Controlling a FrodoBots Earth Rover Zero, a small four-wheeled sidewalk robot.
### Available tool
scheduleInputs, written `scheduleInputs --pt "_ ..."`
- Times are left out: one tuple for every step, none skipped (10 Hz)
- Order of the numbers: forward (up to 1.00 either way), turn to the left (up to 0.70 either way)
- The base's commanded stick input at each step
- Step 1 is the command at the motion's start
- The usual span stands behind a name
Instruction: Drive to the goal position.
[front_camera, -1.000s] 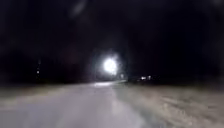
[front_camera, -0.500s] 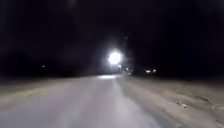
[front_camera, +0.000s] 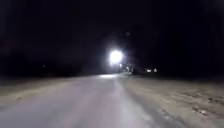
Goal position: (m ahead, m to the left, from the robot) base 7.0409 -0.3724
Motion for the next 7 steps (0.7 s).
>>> scheduleInputs --pt "0.78 0.00" --pt "0.78 0.00" --pt "0.78 0.00" --pt "0.78 0.00" --pt "0.78 0.00" --pt "0.78 0.00" --pt "0.78 0.00"
